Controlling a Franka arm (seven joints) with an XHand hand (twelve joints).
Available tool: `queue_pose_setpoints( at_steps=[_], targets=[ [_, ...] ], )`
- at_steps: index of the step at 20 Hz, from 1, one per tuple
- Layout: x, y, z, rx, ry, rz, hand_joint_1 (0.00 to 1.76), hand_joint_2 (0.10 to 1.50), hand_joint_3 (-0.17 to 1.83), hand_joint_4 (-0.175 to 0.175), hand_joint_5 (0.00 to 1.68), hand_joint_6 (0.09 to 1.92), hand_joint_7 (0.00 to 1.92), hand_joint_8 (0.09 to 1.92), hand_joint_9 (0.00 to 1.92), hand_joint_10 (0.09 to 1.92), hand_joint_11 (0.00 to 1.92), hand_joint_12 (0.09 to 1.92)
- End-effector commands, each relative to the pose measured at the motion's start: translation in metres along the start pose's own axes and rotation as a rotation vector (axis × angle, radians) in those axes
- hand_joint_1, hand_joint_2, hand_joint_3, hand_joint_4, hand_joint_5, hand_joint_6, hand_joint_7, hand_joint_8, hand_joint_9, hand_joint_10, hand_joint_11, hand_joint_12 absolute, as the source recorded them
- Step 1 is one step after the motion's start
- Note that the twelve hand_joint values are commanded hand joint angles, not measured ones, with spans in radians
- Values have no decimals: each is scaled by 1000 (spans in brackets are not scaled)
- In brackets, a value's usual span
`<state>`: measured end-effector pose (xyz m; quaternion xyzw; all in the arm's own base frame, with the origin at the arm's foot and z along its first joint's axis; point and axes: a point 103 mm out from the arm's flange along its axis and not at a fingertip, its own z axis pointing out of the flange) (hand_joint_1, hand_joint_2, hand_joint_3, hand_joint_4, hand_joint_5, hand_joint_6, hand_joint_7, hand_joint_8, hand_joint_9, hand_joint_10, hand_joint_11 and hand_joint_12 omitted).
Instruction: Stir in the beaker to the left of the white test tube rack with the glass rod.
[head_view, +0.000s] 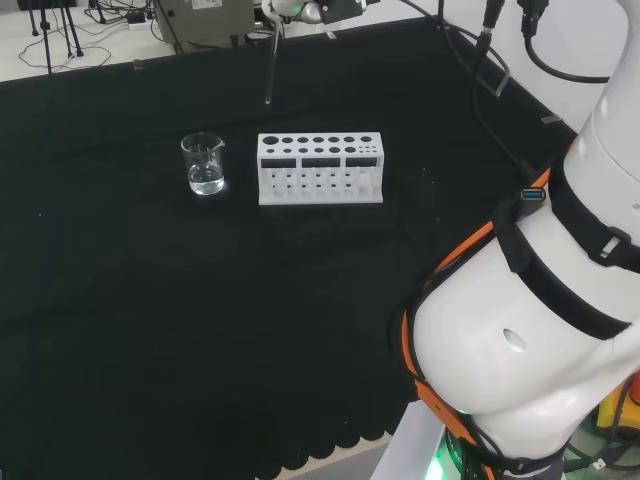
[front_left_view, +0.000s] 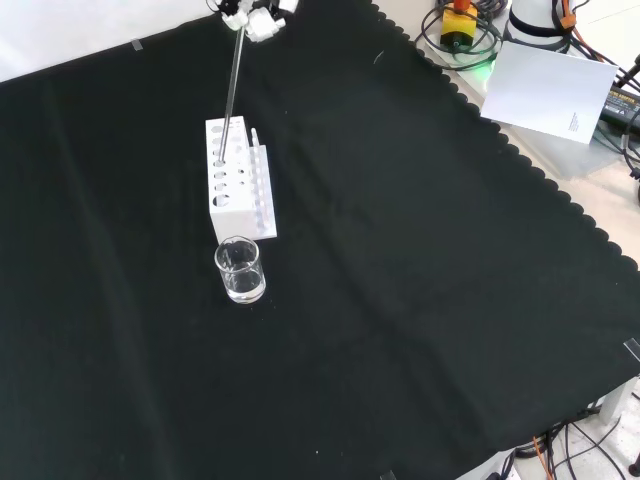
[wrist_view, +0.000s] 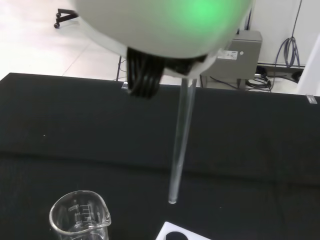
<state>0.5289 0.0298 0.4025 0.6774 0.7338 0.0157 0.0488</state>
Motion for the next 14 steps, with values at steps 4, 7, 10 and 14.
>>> queue_pose_setpoints(
  at_steps=[4,7,10,14],
  targets=[
    [9,5,1,9,-1,-20,1229,454,967,-175,1368,653,1638,862,1825,668,1242,784],
    [16,14,1,14,9,-36,1229,453,968,-175,1370,651,1639,860,1825,668,1242,783],
    [25,22,2,17,23,-61,1229,452,969,-175,1371,649,1640,859,1826,667,1243,782],
    [43,34,7,15,45,-104,1229,451,969,-175,1372,646,1641,858,1827,667,1243,781]
  ],
)
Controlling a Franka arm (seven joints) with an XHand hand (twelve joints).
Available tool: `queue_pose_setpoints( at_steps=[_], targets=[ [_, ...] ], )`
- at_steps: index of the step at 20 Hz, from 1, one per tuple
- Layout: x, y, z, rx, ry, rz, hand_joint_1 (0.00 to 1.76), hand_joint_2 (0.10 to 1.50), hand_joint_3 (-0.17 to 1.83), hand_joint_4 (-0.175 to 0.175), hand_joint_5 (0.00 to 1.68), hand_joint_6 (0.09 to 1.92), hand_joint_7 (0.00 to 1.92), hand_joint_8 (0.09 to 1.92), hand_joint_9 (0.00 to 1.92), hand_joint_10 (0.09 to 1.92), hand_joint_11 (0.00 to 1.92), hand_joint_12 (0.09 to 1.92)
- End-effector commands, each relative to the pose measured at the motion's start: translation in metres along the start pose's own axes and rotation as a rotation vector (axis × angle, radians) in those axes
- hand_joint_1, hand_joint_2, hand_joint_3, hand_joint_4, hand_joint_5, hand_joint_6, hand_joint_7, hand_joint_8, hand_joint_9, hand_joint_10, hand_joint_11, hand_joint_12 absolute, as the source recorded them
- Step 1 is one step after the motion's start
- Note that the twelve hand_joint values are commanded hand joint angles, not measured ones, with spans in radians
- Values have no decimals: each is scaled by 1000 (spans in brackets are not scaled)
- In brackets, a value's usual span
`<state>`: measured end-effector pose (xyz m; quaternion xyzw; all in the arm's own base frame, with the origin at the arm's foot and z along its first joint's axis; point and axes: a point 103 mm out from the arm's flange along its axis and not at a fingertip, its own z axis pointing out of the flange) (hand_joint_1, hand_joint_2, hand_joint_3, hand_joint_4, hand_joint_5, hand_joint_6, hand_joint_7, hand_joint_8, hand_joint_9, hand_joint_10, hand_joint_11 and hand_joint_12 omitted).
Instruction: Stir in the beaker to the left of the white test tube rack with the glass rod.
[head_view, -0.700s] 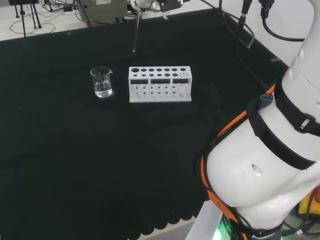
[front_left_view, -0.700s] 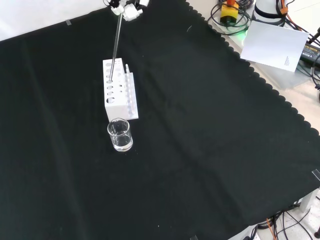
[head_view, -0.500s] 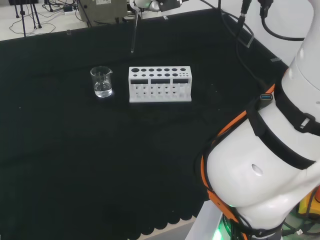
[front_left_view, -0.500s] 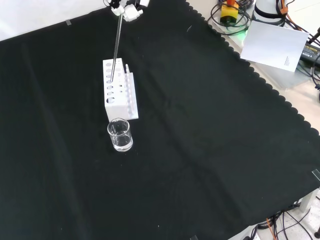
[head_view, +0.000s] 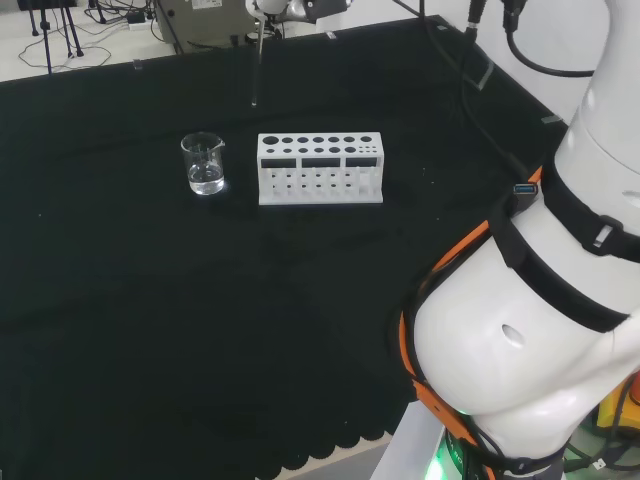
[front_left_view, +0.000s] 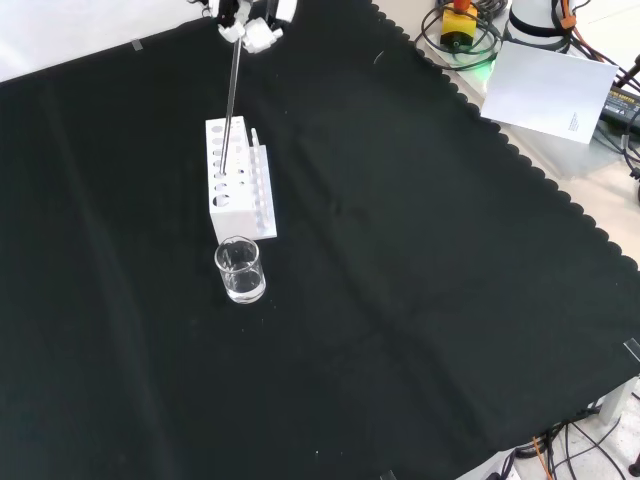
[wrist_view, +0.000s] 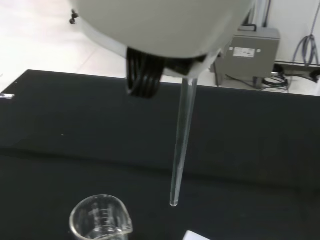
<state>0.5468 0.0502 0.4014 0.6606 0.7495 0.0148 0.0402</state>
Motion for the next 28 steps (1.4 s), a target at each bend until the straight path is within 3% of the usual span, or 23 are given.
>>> queue_pose_setpoints(
  at_steps=[1,10,15,28],
  targets=[
    [28,20,7,1,36,-71,1229,451,969,-175,1373,646,1641,857,1827,667,1243,781],
    [58,50,40,28,75,-187,1229,450,970,-175,1375,641,1642,855,1828,666,1246,778],
    [64,62,51,34,96,-229,1229,449,970,-175,1377,639,1642,854,1828,666,1248,778],
    [58,72,95,105,119,-234,1230,448,970,-175,1379,635,1643,853,1829,666,1251,775]
  ],
)
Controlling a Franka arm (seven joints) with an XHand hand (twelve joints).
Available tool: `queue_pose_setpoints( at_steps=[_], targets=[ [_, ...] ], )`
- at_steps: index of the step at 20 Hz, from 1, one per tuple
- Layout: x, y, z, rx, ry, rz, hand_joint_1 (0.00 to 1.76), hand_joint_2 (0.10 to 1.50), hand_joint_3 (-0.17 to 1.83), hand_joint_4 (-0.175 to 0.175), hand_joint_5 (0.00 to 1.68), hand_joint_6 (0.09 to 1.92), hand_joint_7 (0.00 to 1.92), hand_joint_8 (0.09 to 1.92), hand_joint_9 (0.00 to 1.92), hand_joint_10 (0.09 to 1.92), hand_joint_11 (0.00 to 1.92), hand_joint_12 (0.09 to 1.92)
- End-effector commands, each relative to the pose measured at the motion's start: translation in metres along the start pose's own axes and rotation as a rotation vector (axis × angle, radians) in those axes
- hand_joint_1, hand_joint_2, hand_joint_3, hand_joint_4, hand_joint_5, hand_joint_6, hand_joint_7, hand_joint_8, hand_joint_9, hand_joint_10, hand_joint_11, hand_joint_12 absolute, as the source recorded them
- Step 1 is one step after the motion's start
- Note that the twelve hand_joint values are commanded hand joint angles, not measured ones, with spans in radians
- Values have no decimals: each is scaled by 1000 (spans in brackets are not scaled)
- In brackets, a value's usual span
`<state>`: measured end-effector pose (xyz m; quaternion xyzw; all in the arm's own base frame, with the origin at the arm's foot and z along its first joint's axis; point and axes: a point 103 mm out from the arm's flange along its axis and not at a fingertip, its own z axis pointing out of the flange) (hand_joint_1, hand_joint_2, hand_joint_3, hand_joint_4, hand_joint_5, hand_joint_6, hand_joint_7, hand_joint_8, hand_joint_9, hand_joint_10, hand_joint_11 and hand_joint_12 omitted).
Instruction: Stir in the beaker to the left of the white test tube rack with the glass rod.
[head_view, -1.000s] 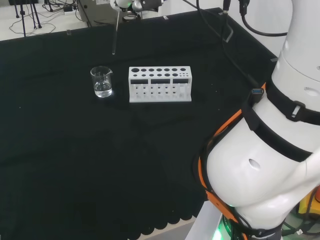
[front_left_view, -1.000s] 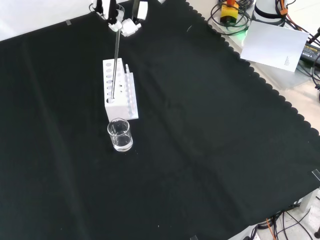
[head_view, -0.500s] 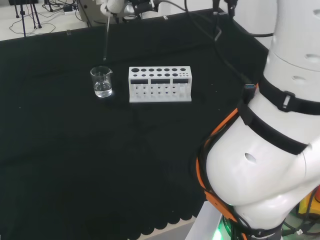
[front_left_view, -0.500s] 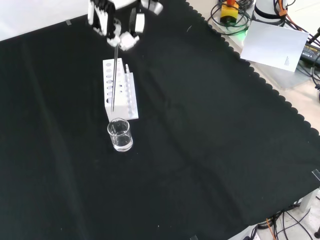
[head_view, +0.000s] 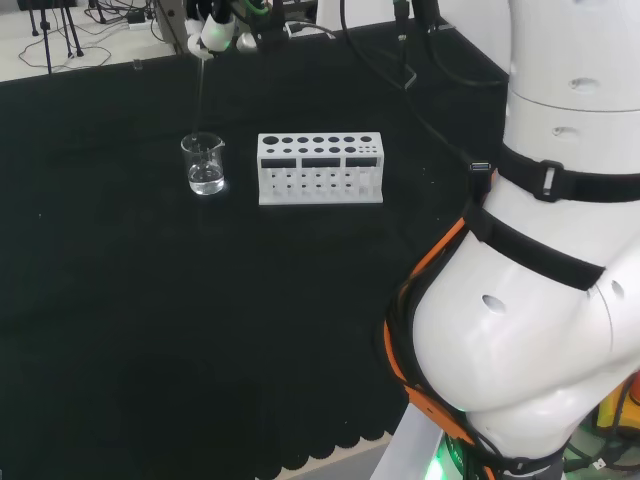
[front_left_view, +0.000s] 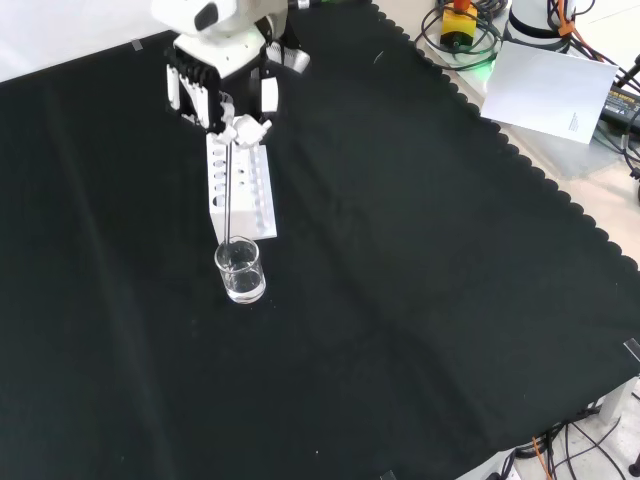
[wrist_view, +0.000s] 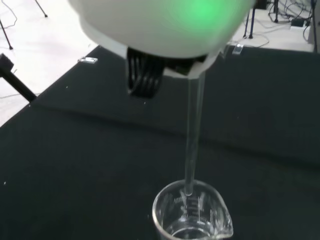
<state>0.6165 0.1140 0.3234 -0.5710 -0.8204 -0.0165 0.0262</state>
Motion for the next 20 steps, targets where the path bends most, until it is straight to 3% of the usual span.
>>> queue_pose_setpoints(
  at_steps=[1,9,16,20],
  targets=[
    [-2,2,17,30,11,-8,1230,448,970,-175,1379,634,1643,853,1829,666,1251,774],
    [-7,6,47,83,13,-20,1230,448,969,-175,1380,633,1642,853,1830,667,1253,772],
    [-23,1,54,104,16,2,1230,449,968,-175,1380,631,1641,853,1830,667,1254,771],
    [-20,-6,52,110,12,7,1230,449,968,-175,1380,631,1641,853,1830,667,1254,770]
  ],
)
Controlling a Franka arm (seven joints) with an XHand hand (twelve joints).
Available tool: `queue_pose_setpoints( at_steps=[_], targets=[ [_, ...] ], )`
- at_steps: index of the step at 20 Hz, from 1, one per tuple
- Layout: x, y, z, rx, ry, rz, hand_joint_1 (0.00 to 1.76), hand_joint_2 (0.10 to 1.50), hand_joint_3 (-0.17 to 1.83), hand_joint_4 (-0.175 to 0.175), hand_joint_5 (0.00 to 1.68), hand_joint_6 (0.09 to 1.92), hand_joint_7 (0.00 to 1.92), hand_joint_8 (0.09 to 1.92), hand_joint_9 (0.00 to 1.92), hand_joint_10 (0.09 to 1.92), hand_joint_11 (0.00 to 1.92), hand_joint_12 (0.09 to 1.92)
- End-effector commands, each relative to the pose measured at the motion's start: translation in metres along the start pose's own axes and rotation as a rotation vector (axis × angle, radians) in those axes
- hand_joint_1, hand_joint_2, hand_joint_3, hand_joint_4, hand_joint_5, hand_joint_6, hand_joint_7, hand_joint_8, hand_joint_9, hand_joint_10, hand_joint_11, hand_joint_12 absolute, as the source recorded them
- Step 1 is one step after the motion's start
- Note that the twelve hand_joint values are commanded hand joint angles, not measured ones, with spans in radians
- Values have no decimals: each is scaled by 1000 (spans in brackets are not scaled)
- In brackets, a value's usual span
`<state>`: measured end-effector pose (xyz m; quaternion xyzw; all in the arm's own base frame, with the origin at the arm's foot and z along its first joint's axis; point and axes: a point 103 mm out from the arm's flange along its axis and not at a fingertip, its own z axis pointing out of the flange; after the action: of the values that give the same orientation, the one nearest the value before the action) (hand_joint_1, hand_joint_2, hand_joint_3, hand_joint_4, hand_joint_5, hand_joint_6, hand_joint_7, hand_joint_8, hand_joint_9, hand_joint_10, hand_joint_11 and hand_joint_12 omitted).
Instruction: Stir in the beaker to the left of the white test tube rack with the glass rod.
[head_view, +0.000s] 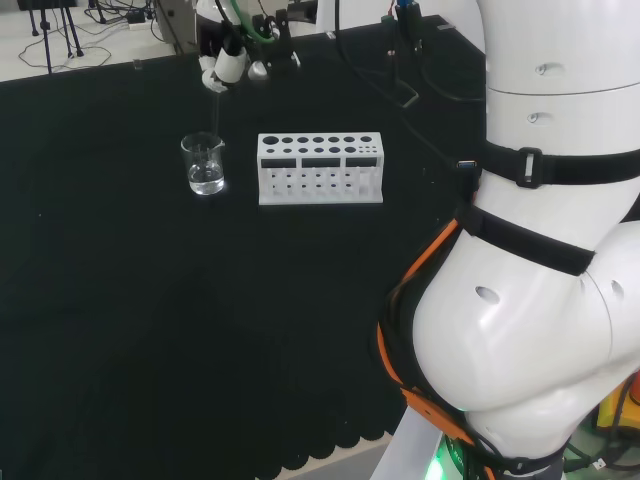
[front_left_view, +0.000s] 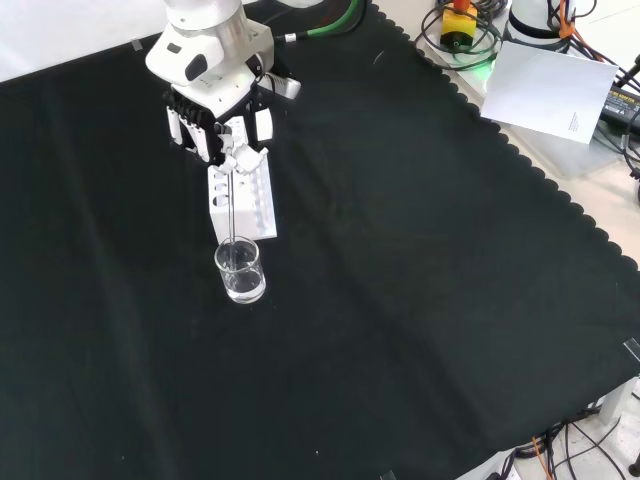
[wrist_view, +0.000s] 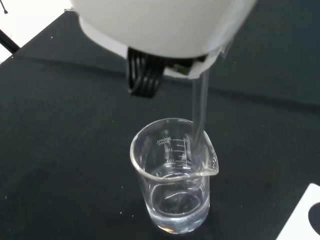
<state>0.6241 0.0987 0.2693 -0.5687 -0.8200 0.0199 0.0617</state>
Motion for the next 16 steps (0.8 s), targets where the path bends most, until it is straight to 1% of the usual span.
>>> queue_pose_setpoints(
  at_steps=[1,5,9,13,16],
  targets=[
    [4,-10,0,12,-5,6,1230,449,967,-175,1380,631,1641,853,1830,667,1254,770],
    [27,-9,4,27,-4,-19,1230,449,967,-175,1380,631,1641,854,1830,668,1255,769],
    [46,1,12,45,-6,-45,1229,449,967,-175,1380,630,1640,854,1830,668,1254,768],
    [49,15,15,51,-5,-50,1229,450,966,-175,1380,630,1640,855,1830,668,1253,767],
    [40,26,15,49,-5,-44,1229,450,966,-175,1380,630,1639,855,1831,668,1253,767]
  ],
)
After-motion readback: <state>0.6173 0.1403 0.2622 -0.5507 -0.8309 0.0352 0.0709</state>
